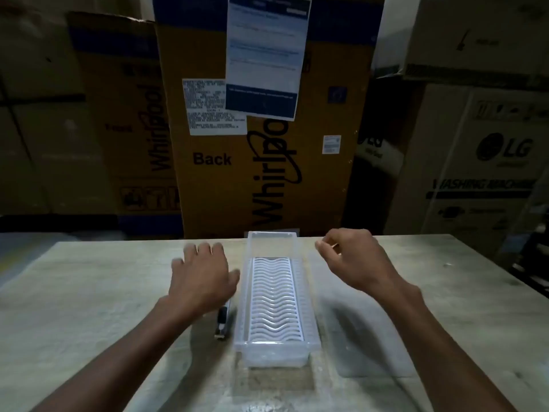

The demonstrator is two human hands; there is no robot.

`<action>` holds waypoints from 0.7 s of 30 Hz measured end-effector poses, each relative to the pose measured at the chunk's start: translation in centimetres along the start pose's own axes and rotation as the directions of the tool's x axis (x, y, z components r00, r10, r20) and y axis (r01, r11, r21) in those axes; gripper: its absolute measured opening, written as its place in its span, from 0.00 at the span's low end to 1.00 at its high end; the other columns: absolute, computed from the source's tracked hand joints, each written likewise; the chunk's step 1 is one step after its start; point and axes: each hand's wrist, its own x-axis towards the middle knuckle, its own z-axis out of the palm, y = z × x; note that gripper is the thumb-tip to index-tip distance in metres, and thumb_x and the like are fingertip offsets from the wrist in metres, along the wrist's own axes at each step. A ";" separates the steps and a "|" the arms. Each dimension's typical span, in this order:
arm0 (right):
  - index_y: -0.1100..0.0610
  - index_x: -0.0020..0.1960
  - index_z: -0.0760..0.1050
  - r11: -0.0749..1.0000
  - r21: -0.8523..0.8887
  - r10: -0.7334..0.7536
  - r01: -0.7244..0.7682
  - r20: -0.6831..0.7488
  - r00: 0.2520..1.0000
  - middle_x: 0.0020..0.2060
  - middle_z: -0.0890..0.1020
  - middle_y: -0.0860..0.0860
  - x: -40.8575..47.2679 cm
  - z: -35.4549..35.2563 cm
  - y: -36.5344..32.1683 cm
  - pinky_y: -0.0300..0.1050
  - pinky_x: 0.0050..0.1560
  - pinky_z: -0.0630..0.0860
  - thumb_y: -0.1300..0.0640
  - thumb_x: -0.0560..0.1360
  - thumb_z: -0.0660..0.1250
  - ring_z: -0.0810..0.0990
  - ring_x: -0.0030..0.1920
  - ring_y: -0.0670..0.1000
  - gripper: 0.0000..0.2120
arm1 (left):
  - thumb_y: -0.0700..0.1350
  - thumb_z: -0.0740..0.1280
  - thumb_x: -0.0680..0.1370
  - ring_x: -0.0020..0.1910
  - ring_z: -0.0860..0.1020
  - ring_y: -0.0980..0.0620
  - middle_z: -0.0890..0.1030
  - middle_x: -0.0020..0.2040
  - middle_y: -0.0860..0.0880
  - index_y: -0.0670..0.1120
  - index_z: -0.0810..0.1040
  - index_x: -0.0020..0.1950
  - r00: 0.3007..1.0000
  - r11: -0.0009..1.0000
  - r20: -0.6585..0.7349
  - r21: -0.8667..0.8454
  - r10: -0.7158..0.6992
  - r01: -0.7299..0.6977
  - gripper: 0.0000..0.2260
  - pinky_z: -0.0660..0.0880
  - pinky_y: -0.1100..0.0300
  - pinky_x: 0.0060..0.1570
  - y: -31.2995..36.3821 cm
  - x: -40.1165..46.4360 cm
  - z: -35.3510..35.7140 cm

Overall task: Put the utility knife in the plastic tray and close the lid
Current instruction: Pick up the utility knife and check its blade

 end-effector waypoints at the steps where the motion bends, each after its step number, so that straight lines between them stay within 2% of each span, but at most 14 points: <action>1: 0.53 0.55 0.81 0.999 -0.002 0.038 -0.038 0.119 0.992 0.51 0.85 0.48 0.4 -0.2 0.2 0.50 0.51 0.81 0.45 0.80 0.64 0.82 0.48 0.49 0.14 | 0.62 0.60 0.78 0.74 0.64 0.40 0.67 0.75 0.42 0.46 0.60 0.76 0.996 1.000 0.090 0.010 -0.015 0.014 0.31 0.66 0.42 0.69 0.0 -0.3 0.6; 3: 0.54 0.56 0.81 0.998 -0.046 0.050 -0.036 0.331 0.942 0.52 0.84 0.48 0.8 -0.9 0.2 0.54 0.55 0.80 0.44 0.79 0.64 0.82 0.52 0.50 0.15 | 0.65 0.62 0.76 0.73 0.65 0.40 0.68 0.75 0.42 0.46 0.61 0.76 0.979 0.999 0.205 0.031 -0.017 0.011 0.35 0.68 0.44 0.68 0.0 -0.9 1.6; 5: 0.54 0.57 0.81 0.999 -0.042 0.049 -0.034 0.440 0.896 0.54 0.84 0.49 0.9 -1.5 0.2 0.54 0.57 0.80 0.44 0.79 0.64 0.81 0.54 0.50 0.16 | 0.66 0.65 0.74 0.71 0.67 0.41 0.70 0.73 0.42 0.46 0.61 0.75 0.960 1.000 0.278 0.013 -0.025 0.022 0.37 0.70 0.46 0.66 0.0 -1.6 2.5; 7: 0.54 0.59 0.80 0.999 -0.022 0.032 -0.025 0.448 0.893 0.55 0.84 0.49 0.9 -1.4 0.3 0.54 0.58 0.80 0.44 0.79 0.64 0.81 0.55 0.50 0.16 | 0.64 0.67 0.74 0.68 0.71 0.41 0.72 0.70 0.42 0.46 0.64 0.72 0.956 0.999 0.292 -0.011 -0.028 0.033 0.34 0.73 0.48 0.62 -0.1 -1.7 3.2; 11: 0.54 0.64 0.78 1.000 0.002 0.009 -0.011 0.447 0.894 0.60 0.82 0.50 1.0 -1.3 0.3 0.53 0.60 0.79 0.44 0.79 0.64 0.80 0.58 0.51 0.18 | 0.58 0.68 0.76 0.53 0.77 0.46 0.76 0.57 0.46 0.46 0.69 0.65 0.964 0.995 0.263 -0.068 -0.048 0.068 0.24 0.72 0.56 0.44 -0.3 -1.4 3.5; 14: 0.54 0.66 0.76 1.000 0.015 0.010 -0.018 0.441 0.897 0.62 0.82 0.51 1.2 -1.4 0.7 0.52 0.60 0.79 0.44 0.79 0.65 0.80 0.59 0.51 0.20 | 0.55 0.70 0.75 0.43 0.74 0.50 0.73 0.43 0.52 0.48 0.69 0.51 0.963 0.988 0.260 -0.113 -0.071 0.103 0.15 0.70 0.57 0.37 -0.6 -0.8 3.6; 17: 0.53 0.67 0.75 0.999 0.019 0.015 -0.026 0.439 0.899 0.62 0.82 0.51 1.2 -1.4 1.0 0.50 0.60 0.79 0.43 0.79 0.65 0.80 0.58 0.50 0.21 | 0.54 0.71 0.73 0.45 0.77 0.48 0.74 0.41 0.51 0.51 0.66 0.40 0.954 0.983 0.286 -0.131 -0.090 0.132 0.15 0.75 0.54 0.41 -0.8 -0.2 3.7; 21: 0.53 0.67 0.75 0.999 0.032 0.013 -0.030 0.442 0.897 0.61 0.82 0.51 1.3 -1.3 1.2 0.49 0.59 0.79 0.44 0.79 0.65 0.80 0.57 0.49 0.21 | 0.53 0.71 0.74 0.48 0.77 0.47 0.76 0.45 0.50 0.49 0.70 0.46 0.950 0.989 0.307 -0.113 -0.056 0.095 0.12 0.71 0.54 0.46 -0.6 0.1 3.2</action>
